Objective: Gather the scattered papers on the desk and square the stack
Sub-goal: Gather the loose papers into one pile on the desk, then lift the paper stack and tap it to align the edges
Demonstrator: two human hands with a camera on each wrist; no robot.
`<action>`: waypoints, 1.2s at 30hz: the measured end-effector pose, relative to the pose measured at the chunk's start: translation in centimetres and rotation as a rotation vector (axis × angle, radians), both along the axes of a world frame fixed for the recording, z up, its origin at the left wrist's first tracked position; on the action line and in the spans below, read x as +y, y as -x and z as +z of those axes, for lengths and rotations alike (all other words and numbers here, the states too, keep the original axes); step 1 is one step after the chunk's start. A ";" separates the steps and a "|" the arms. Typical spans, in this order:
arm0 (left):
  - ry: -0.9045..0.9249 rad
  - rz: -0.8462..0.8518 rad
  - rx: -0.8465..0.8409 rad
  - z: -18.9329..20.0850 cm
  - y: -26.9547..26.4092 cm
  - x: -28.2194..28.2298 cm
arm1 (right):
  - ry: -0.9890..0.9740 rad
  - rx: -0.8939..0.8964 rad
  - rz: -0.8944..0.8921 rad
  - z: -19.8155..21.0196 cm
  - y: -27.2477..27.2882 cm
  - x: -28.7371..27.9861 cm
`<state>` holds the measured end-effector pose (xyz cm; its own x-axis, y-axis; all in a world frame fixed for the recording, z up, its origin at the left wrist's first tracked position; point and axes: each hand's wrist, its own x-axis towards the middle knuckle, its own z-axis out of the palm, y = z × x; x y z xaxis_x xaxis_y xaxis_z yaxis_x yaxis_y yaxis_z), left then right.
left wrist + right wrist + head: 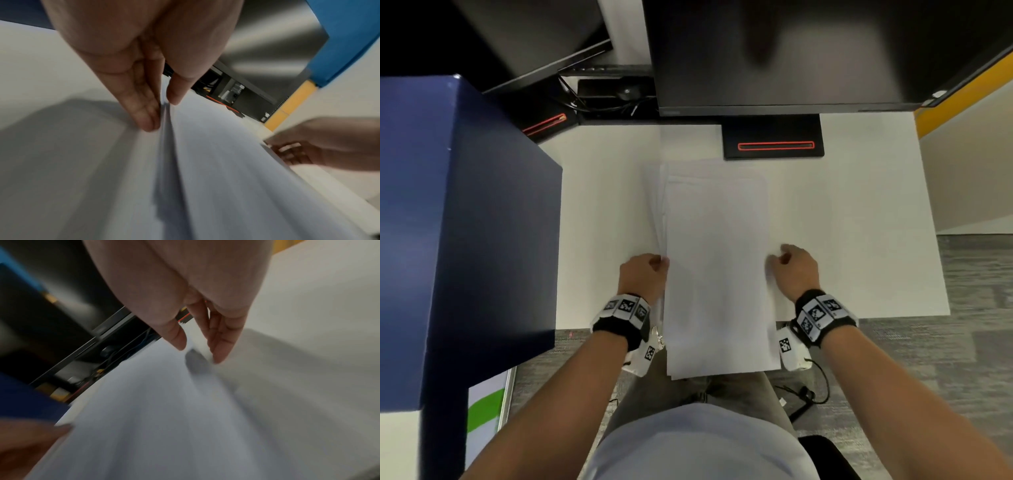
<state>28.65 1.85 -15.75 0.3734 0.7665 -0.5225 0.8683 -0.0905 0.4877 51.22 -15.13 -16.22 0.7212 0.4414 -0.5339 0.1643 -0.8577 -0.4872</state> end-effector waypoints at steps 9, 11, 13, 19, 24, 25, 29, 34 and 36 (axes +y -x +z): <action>-0.029 0.200 0.024 -1.0 -4.6 5.6 | 0.011 -0.070 -0.023 -1.3 -3.6 5.7; -0.087 0.186 0.035 -1.0 -7.0 7.9 | 0.011 -0.084 0.038 -1.3 -5.0 8.3; -0.071 0.213 0.017 -0.8 -8.9 9.3 | 0.009 -0.090 0.093 -1.3 -5.4 10.6; -0.055 0.346 -0.056 -0.8 -7.1 10.5 | -0.004 -0.078 0.062 -1.7 -6.6 9.7; 0.057 0.401 -0.023 -0.8 -4.4 7.2 | 0.109 -0.052 0.021 -1.2 -3.7 6.5; 0.084 0.385 -0.055 -0.8 -4.7 6.0 | 0.105 -0.010 0.008 -1.2 -2.5 6.4; 0.186 0.362 -0.115 -2.0 -6.0 3.1 | 0.083 0.113 -0.029 -1.4 -0.1 7.8; 0.488 0.387 -0.293 -2.0 -4.8 3.9 | 0.042 0.250 -0.023 -1.7 -1.1 7.7; 0.497 0.360 -0.373 -0.5 -4.3 3.9 | -0.071 0.306 -0.050 -1.7 -1.1 7.1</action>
<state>32.91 5.70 -16.22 0.3635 0.5805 -0.7286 0.5698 0.4802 0.6669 52.33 -8.01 -17.90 0.5537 0.4531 -0.6987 -0.0406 -0.8233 -0.5661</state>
